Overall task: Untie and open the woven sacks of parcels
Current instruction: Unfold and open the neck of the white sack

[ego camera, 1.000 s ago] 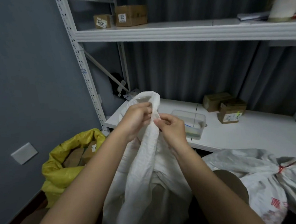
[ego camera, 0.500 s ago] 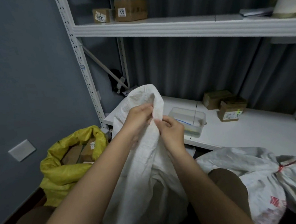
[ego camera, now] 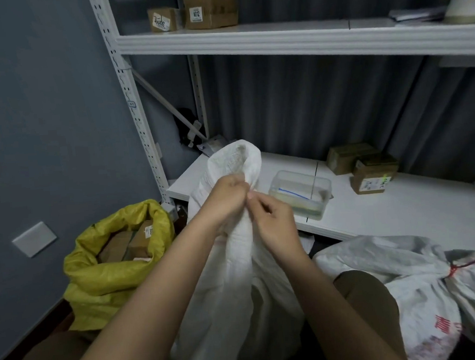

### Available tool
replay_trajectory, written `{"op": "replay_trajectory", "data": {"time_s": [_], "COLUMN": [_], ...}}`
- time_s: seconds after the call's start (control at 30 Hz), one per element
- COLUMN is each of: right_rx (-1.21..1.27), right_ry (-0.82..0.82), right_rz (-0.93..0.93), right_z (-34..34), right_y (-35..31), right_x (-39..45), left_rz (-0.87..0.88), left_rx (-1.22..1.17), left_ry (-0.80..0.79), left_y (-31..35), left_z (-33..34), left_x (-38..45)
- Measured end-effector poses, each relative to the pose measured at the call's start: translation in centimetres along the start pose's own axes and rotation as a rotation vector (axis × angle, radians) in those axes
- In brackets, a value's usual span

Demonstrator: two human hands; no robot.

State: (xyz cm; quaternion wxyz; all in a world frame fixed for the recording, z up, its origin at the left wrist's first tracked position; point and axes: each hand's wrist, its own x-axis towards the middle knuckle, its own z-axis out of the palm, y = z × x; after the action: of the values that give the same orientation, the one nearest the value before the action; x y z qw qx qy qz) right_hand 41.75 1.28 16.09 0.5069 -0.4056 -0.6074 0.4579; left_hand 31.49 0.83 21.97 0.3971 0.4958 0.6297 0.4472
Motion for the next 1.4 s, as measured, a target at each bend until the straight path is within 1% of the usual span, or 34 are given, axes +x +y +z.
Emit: {"op": "replay_trajectory", "data": {"time_s": [0.03, 0.07, 0.1, 0.13, 0.17, 0.2, 0.23, 0.3, 0.37, 0.4, 0.43, 0.47, 0.5, 0.53, 0.6, 0.67, 0.73, 0.77, 0.8, 0.87, 0.9, 0.93, 0.97, 1.03, 1.1, 1.23, 1.3, 1.33, 1.4], "right_rx": [0.029, 0.085, 0.189, 0.332, 0.481, 0.59, 0.636, 0.627, 0.555, 0.453, 0.309, 0.148, 0.009, -0.116, -0.364, -0.554, -0.718, -0.831, -0.959, -1.182, -1.233, -1.252, -1.247, -1.22, -1.173, -0.893, -0.799, -0.738, -0.596], "right_ry": [-0.023, -0.01, 0.017, 0.039, 0.053, 0.065, 0.081, 0.096, 0.089, 0.112, 0.148, 0.168, 0.155, 0.109, -0.01, -0.125, -0.308, -0.406, -0.469, -0.505, -0.518, -0.545, -0.574, -0.632, -0.656, -0.748, -0.792, -0.807, -0.828], "right_rz": [0.006, 0.054, 0.134, 0.227, 0.316, 0.389, 0.44, 0.472, 0.485, 0.449, 0.358, 0.226, 0.089, -0.017, -0.165, -0.305, -0.439, -0.507, -0.596, -0.814, -0.875, -0.859, -0.797, -0.577, -0.422, -0.117, 0.023, 0.084, 0.206], "right_z": [0.2, 0.2, 0.1, -0.1, -0.2, -0.2, -0.2, 0.0, 0.6, 0.7, 0.7, 0.5, 0.2, -0.1, -0.8, -1.6, -2.5, -3.1, -3.5, -3.9, -3.9, -3.9, -3.8, -3.8, -4.0, -5.2, -5.9, -6.2, -6.8], "right_y": [-0.1, -0.4, -0.7, -0.9, -1.2, -1.6, -2.1, -2.7, -3.2, -3.2, -2.9, -2.6, -2.4, -2.2, -1.8, -1.5, -1.3, -1.3, -1.4, -1.7, -2.2, -3.0, -3.9, -5.2, -5.4, -4.7, -4.5, -4.3, -3.9], "right_x": [-0.3, -0.2, 0.0, 0.4, 0.9, 1.5, 2.4, 4.6, 6.5, 7.2, 7.7, 8.1, 8.4, 8.5, 8.8, 9.0, 9.4, 9.7, 10.1, 11.2, 11.7, 11.8, 11.7, 11.4, 11.6, 12.1, 11.9, 11.8, 11.7], "left_rz": [-0.063, -0.106, -0.137, -0.143, -0.127, -0.097, -0.07, -0.053, -0.076, -0.074, -0.051, -0.018, 0.017, 0.052, 0.113, 0.158, 0.163, 0.154, 0.144, 0.112, 0.11, 0.126, 0.153, 0.218, 0.228, 0.194, 0.189, 0.186, 0.201], "left_rx": [-0.164, -0.318, -0.424, -0.458, -0.389, -0.235, -0.045, 0.323, 0.581, 0.687, 0.782, 0.843, 0.862, 0.858, 0.842, 0.836, 0.778, 0.741, 0.704, 0.676, 0.683, 0.697, 0.719, 0.749, 0.696, 0.523, 0.463, 0.458, 0.54], "left_ry": [-0.066, -0.137, -0.188, -0.221, -0.204, -0.169, -0.138, -0.135, -0.096, -0.043, 0.033, 0.097, 0.126, 0.127, 0.07, -0.037, -0.125, -0.168, -0.215, -0.289, -0.294, -0.269, -0.22, -0.106, -0.054, -0.117, -0.151, -0.172, -0.234], "left_y": [0.4, 0.6, 0.6, 0.6, 0.3, 0.1, -0.1, -0.3, -1.7, -2.3, -2.9, -3.2, -3.5, -3.2, -2.7, -2.1, -1.9, -1.9, -1.8, -1.5, -1.4, -1.5, -1.6, -2.2, -2.9, -3.3, -3.3, -3.4, -3.5], "left_z": [-0.2, -0.5, -0.9, -1.3, -1.6, -1.7, -1.6, -1.0, -0.3, -0.3, -0.7, -1.2, -2.0, -2.8, -4.3, -5.5, -6.5, -7.0, -7.3, -7.5, -7.4, -7.3, -7.1, -7.0, -7.1, -6.6, -6.3, -6.2, -6.3], "left_x": [-0.1, -0.2, -0.4, -0.6, -0.8, -1.3, -2.0, -3.2, -3.2, -2.7, -1.9, -1.3, -0.4, 0.3, 1.3, 2.1, 3.1, 3.6, 4.0, 4.4, 4.5, 4.6, 4.5, 4.4, 4.3, 3.9, 3.3, 3.3, 3.4]}}
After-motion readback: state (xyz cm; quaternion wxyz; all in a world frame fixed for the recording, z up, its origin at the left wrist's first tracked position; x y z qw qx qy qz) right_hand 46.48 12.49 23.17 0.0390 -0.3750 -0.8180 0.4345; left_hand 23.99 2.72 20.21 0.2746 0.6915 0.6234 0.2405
